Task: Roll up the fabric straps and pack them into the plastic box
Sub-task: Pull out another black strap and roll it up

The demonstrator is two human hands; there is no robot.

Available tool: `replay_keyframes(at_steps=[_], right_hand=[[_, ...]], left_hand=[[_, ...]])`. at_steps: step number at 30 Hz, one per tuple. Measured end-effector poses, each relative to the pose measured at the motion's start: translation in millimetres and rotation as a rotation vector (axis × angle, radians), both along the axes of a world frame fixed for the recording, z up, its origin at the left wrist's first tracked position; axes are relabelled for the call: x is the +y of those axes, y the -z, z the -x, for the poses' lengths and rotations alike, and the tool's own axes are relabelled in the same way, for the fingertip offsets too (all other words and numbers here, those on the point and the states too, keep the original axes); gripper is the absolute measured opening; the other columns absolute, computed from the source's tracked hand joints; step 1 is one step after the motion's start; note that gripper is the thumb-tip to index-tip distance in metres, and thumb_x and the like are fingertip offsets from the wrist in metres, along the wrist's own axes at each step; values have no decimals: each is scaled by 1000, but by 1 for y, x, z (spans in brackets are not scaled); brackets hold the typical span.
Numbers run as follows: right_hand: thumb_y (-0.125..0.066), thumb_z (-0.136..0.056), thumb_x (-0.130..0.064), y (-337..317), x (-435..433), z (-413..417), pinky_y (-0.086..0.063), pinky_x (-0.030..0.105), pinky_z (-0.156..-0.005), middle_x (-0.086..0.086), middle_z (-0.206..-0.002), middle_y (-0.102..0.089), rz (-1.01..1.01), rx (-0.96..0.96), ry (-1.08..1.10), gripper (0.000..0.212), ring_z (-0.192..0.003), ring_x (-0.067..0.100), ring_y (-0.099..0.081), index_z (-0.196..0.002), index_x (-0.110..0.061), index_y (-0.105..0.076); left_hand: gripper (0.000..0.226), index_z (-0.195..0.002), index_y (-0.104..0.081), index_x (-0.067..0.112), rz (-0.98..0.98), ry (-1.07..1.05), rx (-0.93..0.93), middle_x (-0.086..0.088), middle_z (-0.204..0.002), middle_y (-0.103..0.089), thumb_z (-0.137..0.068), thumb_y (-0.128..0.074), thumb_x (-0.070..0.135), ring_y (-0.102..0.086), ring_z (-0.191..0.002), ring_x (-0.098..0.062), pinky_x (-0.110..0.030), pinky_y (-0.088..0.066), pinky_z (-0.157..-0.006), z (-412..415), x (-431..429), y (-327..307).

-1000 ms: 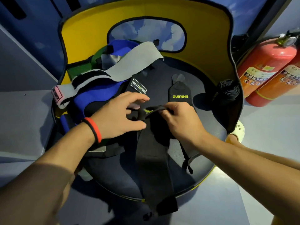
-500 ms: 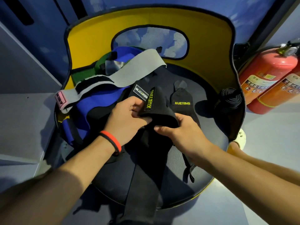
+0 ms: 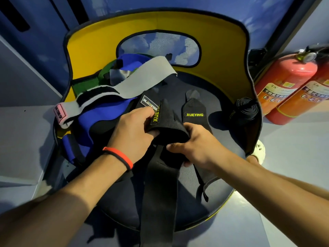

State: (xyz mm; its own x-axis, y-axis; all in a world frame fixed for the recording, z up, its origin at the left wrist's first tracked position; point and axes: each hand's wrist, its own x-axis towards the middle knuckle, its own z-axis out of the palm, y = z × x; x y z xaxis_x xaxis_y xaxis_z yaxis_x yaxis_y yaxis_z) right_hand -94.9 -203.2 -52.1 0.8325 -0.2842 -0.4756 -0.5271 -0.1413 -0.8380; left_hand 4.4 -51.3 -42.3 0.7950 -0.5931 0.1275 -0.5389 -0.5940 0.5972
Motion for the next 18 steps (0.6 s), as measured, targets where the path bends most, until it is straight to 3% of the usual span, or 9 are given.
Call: replay_keyframes(at_steps=[5, 8, 10, 13, 16, 18], right_hand=[[-75, -87, -3, -10, -14, 2, -45, 22, -39, 7, -66, -65, 64, 63, -154, 16, -40, 14, -57, -93, -13, -65], [-74, -89, -7, -18, -27, 3, -44, 22, -39, 16, -69, -65, 136, 131, -286, 14, -39, 13, -55, -101, -8, -67], [-74, -89, -9, -24, -33, 4, -45, 23, -42, 16, -72, -65, 170, 162, -352, 18, -41, 13, -54, -106, -9, -66], [-74, -90, -11, -28, -37, 3, -45, 22, -43, 9, -64, -63, 217, 195, -434, 18, -41, 12, -54, -105, -8, -66], [-76, -89, -16, -32, -48, 7, -49, 25, -46, 10, -69, -70, 374, 269, -545, 20, -48, 17, -64, -105, -8, -67], [-77, -88, -20, -36, -60, 17, -54, 28, -52, 14, -81, -75, 466, 312, -636, 23, -61, 25, -71, -109, -14, -69]], left_hand=[[34, -76, -51, 20, -100, 28, 52, 9, -62, -47, -77, -85, 19, -46, -56, -4, -9, -36, -50, 3, -5, -4], [48, -67, -38, 22, -154, 40, 63, 8, -53, -38, -77, -85, 23, -38, -49, -8, -14, -26, -46, 5, -7, -8], [50, -66, -36, 21, -154, 61, 84, 7, -51, -42, -77, -85, 23, -39, -50, -9, -16, -28, -44, 4, -8, -9], [44, -68, -43, 20, -123, 98, 145, 13, -56, -53, -75, -86, 21, -45, -54, -9, -15, -37, -49, 6, -12, -7], [28, -75, -57, 19, -121, 75, 165, 1, -67, -64, -72, -82, 5, -60, -66, -19, -34, -53, -62, -6, -11, 0], [37, -72, -64, 26, -41, 12, 152, 4, -72, -67, -71, -68, -11, -63, -68, -12, -25, -51, -64, -21, -5, 2]])
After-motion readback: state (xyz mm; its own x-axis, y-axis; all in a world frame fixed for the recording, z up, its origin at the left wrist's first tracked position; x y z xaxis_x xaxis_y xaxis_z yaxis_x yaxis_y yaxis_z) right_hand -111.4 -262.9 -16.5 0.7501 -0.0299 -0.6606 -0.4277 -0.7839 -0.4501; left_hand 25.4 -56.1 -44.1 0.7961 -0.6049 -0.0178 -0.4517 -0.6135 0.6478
